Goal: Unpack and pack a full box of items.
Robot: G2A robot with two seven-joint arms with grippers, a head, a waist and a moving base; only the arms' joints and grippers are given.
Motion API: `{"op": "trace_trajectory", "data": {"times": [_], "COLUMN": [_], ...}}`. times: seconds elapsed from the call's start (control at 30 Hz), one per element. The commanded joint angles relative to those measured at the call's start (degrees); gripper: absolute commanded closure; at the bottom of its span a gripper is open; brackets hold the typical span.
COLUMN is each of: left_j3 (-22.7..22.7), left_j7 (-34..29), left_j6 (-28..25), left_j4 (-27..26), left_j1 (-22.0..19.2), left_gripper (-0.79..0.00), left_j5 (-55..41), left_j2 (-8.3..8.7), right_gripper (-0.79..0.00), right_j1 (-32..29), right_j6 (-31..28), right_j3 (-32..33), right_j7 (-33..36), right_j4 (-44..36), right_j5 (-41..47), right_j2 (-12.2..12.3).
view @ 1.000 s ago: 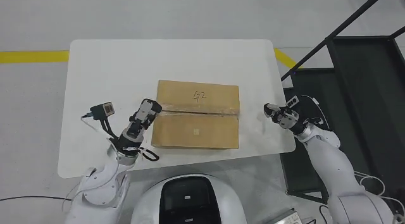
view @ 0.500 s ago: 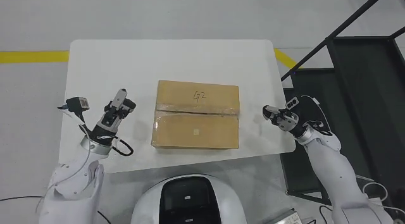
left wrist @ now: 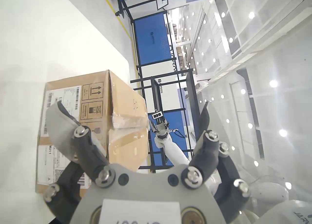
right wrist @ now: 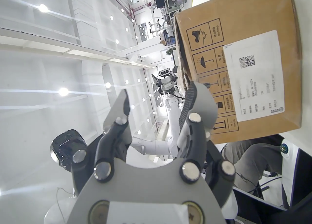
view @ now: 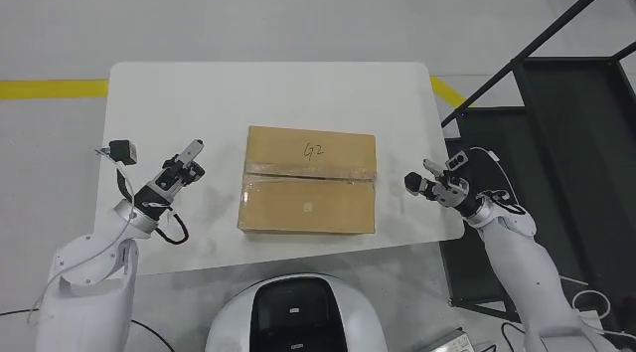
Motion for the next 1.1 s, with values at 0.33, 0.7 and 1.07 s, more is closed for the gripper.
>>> {"op": "trace_trajectory", "data": {"times": [0.33, 0.7, 1.07], "left_j3": [-2.2, -5.8, -6.5], "left_j7": [-2.3, -4.5, -6.5], "left_j6": [-2.8, -3.7, -2.0], "left_j4": [3.5, 4.9, 4.7], "left_j1": [-0.8, -0.8, -0.7], "left_gripper": [-0.785, -0.785, -0.785], "left_j5": [0.4, -5.0, -9.6], "left_j2": [1.08, 2.06, 2.51], "right_gripper": [-0.785, -0.785, -0.785], "right_j1": [-3.2, 0.0, 2.2], "right_j6": [-0.3, 3.3, 2.3], "right_j3": [-1.0, -14.3, -18.3], "right_j7": [-1.9, -10.2, -12.8], "right_j4": [-16.4, -34.7, -34.3], "right_j5": [-4.4, -19.7, -21.1], "right_j2": [0.1, -1.2, -2.0]}}
